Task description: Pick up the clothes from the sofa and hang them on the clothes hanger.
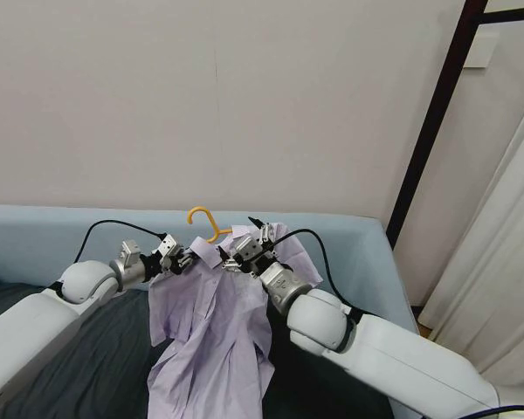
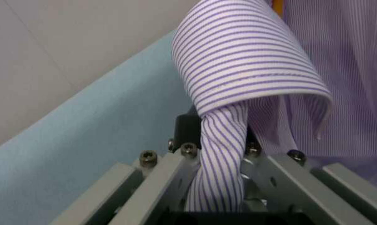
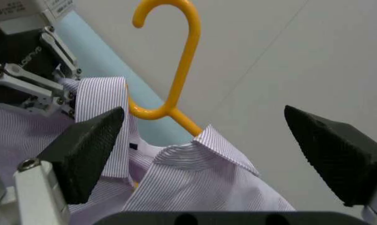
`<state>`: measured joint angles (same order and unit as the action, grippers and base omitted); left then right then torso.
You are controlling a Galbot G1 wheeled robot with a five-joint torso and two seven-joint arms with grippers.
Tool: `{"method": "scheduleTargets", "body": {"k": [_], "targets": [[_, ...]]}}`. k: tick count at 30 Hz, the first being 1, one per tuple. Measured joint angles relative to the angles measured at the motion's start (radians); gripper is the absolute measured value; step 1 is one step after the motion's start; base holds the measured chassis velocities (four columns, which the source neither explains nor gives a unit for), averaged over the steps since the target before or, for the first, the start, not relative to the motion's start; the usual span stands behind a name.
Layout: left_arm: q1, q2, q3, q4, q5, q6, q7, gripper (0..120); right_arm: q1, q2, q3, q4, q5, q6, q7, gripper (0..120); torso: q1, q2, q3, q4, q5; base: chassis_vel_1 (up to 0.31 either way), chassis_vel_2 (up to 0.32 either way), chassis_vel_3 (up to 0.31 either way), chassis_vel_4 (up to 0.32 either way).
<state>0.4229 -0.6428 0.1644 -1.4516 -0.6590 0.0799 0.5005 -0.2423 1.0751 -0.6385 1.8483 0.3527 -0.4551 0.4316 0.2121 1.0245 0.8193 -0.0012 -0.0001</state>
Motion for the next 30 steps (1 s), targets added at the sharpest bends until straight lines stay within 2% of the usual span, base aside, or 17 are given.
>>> {"method": "scheduleTargets", "body": {"k": [6, 10, 11, 15, 16, 19, 20, 21, 29, 30], "targets": [[0.003, 0.001, 0.004, 0.007, 0.012, -0.005, 0.008, 2, 0.021, 0.075, -0.022, -0.081, 0.0, -0.014, 0.039, 96, 0.0, 0.0, 0.0, -0.0004, -0.0001, 0.0, 0.0, 0.0, 0.0], [0.017, 0.011, -0.006, -0.006, 0.017, -0.007, 0.01, 2, 0.019, 0.108, -0.029, -0.126, -0.014, -0.06, 0.069, 83, 0.0, 0.0, 0.0, -0.0001, -0.0001, 0.0, 0.0, 0.0, 0.0], [0.017, 0.011, -0.006, -0.006, 0.017, -0.007, 0.01, 2, 0.019, 0.108, -0.029, -0.126, -0.014, -0.06, 0.069, 83, 0.0, 0.0, 0.0, -0.0001, -0.0001, 0.0, 0.0, 0.0, 0.0], [0.015, 0.014, -0.012, -0.008, 0.016, -0.007, 0.01, 2, 0.004, 0.1, -0.029, -0.125, -0.021, -0.104, 0.079, 65, 0.0, 0.0, 0.0, -0.0004, -0.0001, 0.0, 0.0, 0.0, 0.0], [0.015, 0.014, -0.012, -0.008, 0.016, -0.007, 0.01, 2, 0.004, 0.1, -0.029, -0.125, -0.021, -0.104, 0.079, 65, 0.0, 0.0, 0.0, -0.0004, -0.0001, 0.0, 0.0, 0.0, 0.0], [0.017, 0.014, -0.014, -0.009, 0.016, -0.007, 0.01, 2, -0.002, 0.094, -0.027, -0.119, -0.025, -0.113, 0.08, 55, 0.0, 0.0, 0.0, -0.0005, -0.0001, 0.0, 0.0, 0.0, 0.0], [0.018, 0.014, -0.014, -0.009, 0.016, -0.007, 0.01, 2, -0.006, 0.09, -0.025, -0.118, -0.034, -0.114, 0.08, 45, 0.0, 0.0, 0.0, -0.0004, -0.0001, 0.0, 0.0, 0.0, 0.0], [0.018, 0.014, -0.014, -0.009, 0.016, -0.007, 0.01, 2, -0.006, 0.09, -0.025, -0.118, -0.034, -0.114, 0.08, 45, 0.0, 0.0, 0.0, -0.0004, -0.0001, 0.0, 0.0, 0.0, 0.0], [0.013, 0.013, -0.015, -0.009, 0.014, -0.007, 0.01, 2, -0.027, 0.08, -0.015, -0.116, -0.056, -0.095, 0.08, 15, 0.0, 0.0, 0.0, -0.0004, 0.0001, 0.0, 0.0, 0.0, 0.0], [0.013, 0.013, -0.015, -0.009, 0.014, -0.007, 0.01, 2, -0.027, 0.08, -0.015, -0.116, -0.056, -0.095, 0.08, 15, 0.0, 0.0, 0.0, -0.0004, 0.0001, 0.0, 0.0, 0.0, 0.0]]}}
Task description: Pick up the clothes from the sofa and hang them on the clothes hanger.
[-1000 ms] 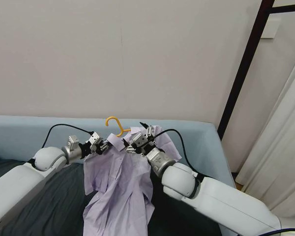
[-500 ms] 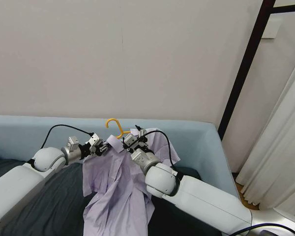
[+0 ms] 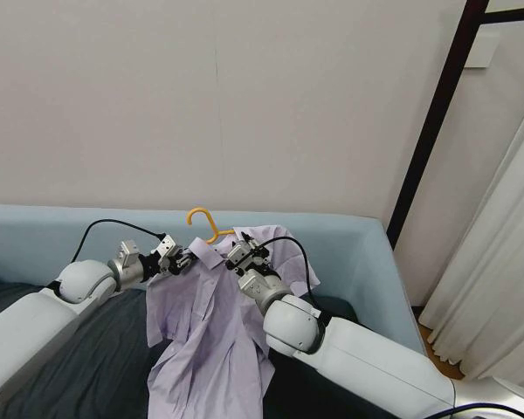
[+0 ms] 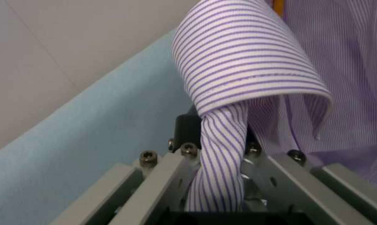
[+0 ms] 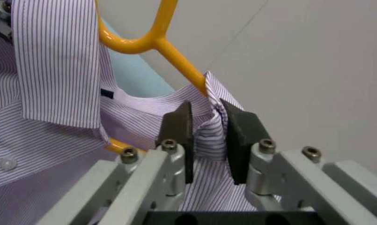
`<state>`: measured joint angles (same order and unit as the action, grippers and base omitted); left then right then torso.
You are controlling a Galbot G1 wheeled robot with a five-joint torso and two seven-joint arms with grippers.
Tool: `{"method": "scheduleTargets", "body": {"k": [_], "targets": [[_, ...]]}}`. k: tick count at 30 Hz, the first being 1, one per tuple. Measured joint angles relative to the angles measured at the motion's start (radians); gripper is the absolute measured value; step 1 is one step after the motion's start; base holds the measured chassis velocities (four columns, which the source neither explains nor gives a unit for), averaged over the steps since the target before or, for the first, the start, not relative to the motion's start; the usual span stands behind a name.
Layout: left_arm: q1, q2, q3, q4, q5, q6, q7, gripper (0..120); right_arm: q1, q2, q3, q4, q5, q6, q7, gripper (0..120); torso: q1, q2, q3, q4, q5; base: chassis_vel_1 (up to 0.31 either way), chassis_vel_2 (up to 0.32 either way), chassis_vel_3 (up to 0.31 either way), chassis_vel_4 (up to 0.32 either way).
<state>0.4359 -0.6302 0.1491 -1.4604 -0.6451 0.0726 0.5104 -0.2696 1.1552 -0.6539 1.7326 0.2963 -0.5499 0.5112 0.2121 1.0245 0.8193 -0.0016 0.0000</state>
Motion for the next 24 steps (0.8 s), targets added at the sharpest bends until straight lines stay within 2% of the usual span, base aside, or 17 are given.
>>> {"method": "scheduleTargets", "body": {"k": [4, 13, 16, 20, 24], "targets": [[0.001, 0.002, -0.005, -0.002, -0.001, -0.001, 0.0, 2, -0.006, -0.003, 0.008, -0.003, -0.001, 0.053, -0.017, 0, 0.0, 0.0, 0.0, 0.0, -0.0001, 0.0, 0.0, 0.0, 0.0], [-0.01, 0.012, -0.007, 0.0, -0.003, -0.001, 0.002, 2, -0.021, -0.012, 0.019, 0.013, 0.023, 0.116, -0.038, 0, 0.0, 0.0, 0.0, 0.0001, 0.0, 0.0, 0.0, 0.0, 0.0], [-0.019, 0.016, -0.006, 0.006, -0.004, -0.001, 0.005, 2, -0.035, -0.02, 0.02, 0.038, 0.07, 0.164, -0.052, 0, 0.0, 0.0, 0.0, 0.0, -0.0001, 0.0, 0.0, 0.0, 0.0], [-0.044, 0.027, 0.008, 0.009, -0.017, -0.002, 0.011, 2, -0.05, -0.023, 0.023, 0.092, 0.233, 0.267, -0.088, 0, 0.0, 0.0, 0.0, 0.0, -0.0001, 0.0, 0.0, 0.0, 0.0], [-0.065, 0.044, 0.019, 0.002, -0.031, -0.002, 0.015, 2, -0.054, -0.024, 0.032, 0.097, 0.246, 0.289, -0.107, 0, 0.0, 0.0, 0.0, 0.0, -0.0001, 0.0, 0.0, 0.0, 0.0]]}}
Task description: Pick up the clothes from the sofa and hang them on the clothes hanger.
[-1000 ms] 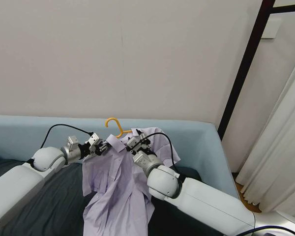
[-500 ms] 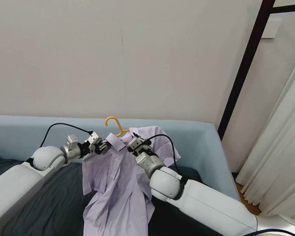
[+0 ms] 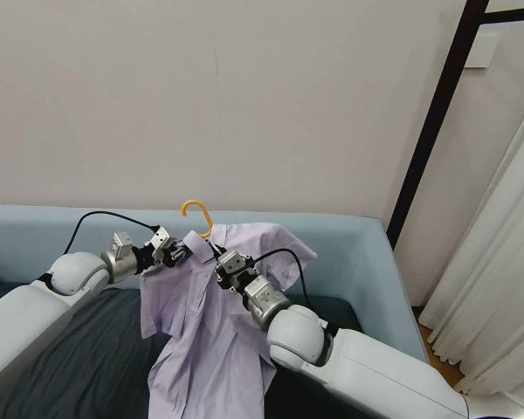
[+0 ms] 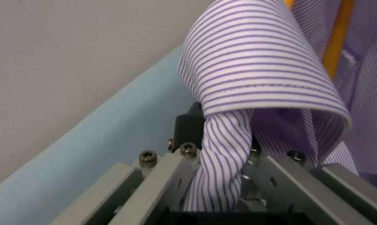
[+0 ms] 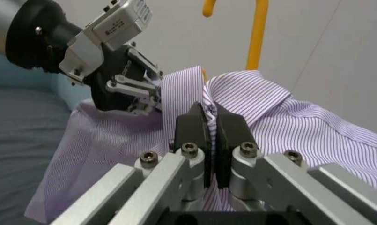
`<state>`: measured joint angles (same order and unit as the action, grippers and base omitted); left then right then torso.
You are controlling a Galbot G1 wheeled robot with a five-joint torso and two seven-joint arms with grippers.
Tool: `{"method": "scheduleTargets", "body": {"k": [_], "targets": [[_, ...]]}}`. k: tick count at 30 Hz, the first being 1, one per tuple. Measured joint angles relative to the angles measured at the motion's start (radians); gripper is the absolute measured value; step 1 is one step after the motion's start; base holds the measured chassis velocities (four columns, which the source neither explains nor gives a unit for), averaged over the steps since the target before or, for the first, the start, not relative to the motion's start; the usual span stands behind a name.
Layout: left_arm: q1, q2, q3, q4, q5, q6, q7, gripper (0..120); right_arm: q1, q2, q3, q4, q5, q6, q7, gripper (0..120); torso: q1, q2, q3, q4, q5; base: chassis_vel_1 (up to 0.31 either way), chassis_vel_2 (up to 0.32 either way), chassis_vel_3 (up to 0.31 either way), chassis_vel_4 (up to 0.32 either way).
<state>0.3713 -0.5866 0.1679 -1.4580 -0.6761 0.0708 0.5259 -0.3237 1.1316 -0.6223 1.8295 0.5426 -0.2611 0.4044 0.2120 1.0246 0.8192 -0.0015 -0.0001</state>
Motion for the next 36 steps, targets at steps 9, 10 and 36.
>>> {"method": "scheduleTargets", "body": {"k": [9, 10, 36], "targets": [[-0.047, 0.064, 0.029, -0.034, -0.039, -0.003, 0.02, 2, -0.001, 0.002, 0.013, -0.011, -0.022, 0.02, -0.013, 1, 0.0, 0.0, 0.0, 0.0001, 0.0, 0.0, 0.0, 0.0, 0.0], [-0.047, 0.064, 0.029, -0.034, -0.039, -0.003, 0.02, 2, -0.001, 0.002, 0.013, -0.011, -0.022, 0.02, -0.013, 1, 0.0, 0.0, 0.0, 0.0001, 0.0, 0.0, 0.0, 0.0, 0.0], [-0.094, 0.136, 0.022, 0.02, 0.014, -0.113, 0.152, 1, 0.054, -0.095, 0.245, 0.012, 0.318, 0.216, -0.64, 96, 0.0, 0.0, 0.0, 0.0002, 0.0, 0.0, 0.0, 0.0, 0.0]]}}
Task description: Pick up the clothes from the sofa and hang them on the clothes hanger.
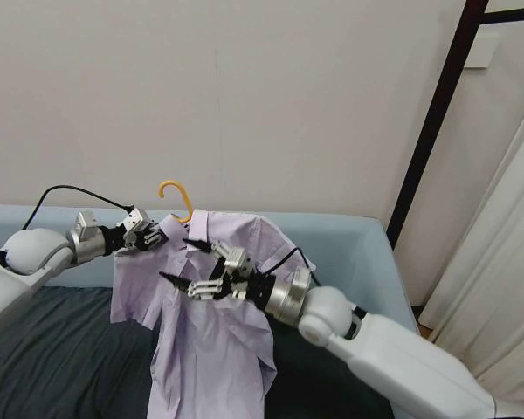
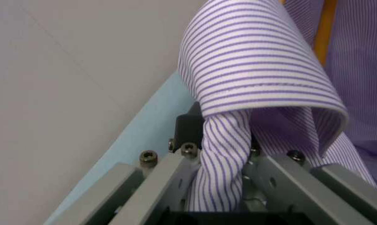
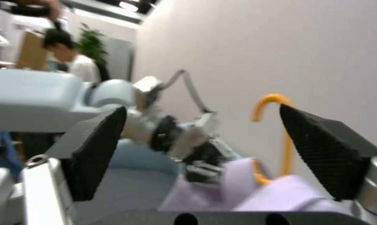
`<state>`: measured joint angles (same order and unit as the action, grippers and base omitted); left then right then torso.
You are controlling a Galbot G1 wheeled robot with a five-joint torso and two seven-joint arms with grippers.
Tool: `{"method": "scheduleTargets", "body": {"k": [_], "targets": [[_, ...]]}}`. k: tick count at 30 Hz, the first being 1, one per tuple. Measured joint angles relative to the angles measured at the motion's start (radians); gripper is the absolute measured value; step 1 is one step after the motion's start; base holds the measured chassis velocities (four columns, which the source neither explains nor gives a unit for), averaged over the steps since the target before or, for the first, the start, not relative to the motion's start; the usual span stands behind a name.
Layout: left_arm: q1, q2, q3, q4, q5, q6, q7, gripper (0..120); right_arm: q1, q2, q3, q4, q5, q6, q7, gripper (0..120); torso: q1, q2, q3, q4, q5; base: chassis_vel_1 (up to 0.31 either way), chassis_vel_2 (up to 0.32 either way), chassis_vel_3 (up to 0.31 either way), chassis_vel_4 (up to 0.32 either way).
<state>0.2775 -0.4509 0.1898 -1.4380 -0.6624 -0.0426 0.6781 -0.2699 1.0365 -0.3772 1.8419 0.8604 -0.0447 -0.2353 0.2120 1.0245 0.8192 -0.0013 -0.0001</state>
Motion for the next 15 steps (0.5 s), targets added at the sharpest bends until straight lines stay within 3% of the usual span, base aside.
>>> {"method": "scheduleTargets", "body": {"k": [3, 6, 9, 13, 15], "targets": [[0.022, 0.003, -0.016, -0.011, 0.004, -0.027, 0.03, 1, 0.062, -0.035, 0.04, 0.009, 0.083, -0.174, 0.063, 100, 0.0, 0.0, 0.0, -0.0003, 0.0, 0.0, 0.0, 0.0, 0.0], [0.046, 0.003, -0.031, -0.018, 0.007, -0.039, 0.043, 1, 0.086, -0.059, 0.048, -0.014, 0.105, -0.23, 0.052, 100, 0.0, 0.0, 0.0, -0.0003, 0.0, 0.0, 0.0, 0.0, 0.0], [0.075, 0.0, -0.049, -0.021, 0.023, -0.057, 0.066, 1, 0.103, -0.084, 0.05, -0.061, 0.112, -0.285, -0.014, 100, 0.0, 0.0, 0.0, -0.0002, 0.0, 0.0, 0.0, 0.0, 0.0], [0.095, -0.014, -0.058, -0.021, 0.064, -0.086, 0.123, 1, 0.14, -0.096, 0.025, -0.183, 0.058, -0.355, -0.224, 100, 0.0, 0.0, 0.0, -0.0003, 0.0001, 0.0, 0.0, 0.0, 0.0], [0.096, -0.016, -0.058, -0.021, 0.069, -0.09, 0.128, 1, 0.146, -0.095, 0.02, -0.197, 0.048, -0.362, -0.249, 100, 0.0, 0.0, 0.0, -0.0003, 0.0001, 0.0, 0.0, 0.0, 0.0]]}}
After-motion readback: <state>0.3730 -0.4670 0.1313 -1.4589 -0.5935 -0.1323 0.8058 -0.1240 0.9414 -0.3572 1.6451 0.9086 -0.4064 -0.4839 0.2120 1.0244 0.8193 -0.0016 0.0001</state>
